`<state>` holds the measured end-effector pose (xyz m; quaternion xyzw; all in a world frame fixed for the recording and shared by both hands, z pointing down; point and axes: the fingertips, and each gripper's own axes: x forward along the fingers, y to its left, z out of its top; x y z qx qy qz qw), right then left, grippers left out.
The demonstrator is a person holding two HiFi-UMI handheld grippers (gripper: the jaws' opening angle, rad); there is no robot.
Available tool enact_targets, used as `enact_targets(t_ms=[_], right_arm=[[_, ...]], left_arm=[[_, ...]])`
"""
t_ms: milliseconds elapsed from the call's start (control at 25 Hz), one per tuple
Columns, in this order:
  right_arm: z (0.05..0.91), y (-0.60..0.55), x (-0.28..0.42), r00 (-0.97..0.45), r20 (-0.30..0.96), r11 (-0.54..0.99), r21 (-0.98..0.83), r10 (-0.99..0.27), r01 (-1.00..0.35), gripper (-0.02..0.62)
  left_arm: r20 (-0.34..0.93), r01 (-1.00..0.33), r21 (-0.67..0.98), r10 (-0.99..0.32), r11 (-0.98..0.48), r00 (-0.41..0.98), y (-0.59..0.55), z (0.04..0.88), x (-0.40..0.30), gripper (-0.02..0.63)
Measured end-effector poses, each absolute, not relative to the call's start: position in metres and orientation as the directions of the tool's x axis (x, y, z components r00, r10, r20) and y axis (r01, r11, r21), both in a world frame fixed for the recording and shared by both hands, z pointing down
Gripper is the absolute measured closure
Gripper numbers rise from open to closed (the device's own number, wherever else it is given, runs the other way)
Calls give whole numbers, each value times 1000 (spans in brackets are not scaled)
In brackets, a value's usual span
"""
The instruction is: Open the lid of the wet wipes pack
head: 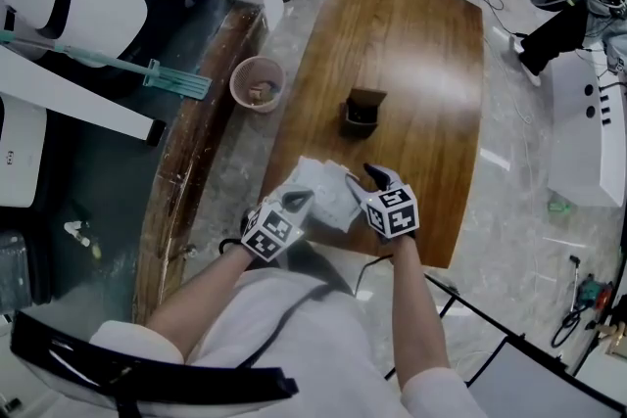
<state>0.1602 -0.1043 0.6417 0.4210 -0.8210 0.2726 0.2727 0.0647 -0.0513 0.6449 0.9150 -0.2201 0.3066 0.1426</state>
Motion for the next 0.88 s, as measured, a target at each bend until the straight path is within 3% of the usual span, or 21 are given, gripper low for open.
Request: enact_targets(t_ms=[880], right_arm=[[655,-107,165,-447,686,414,-228,-574,-881,410]], left_arm=[[617,-501,118,-332,-858,713,-56,641,58,601]])
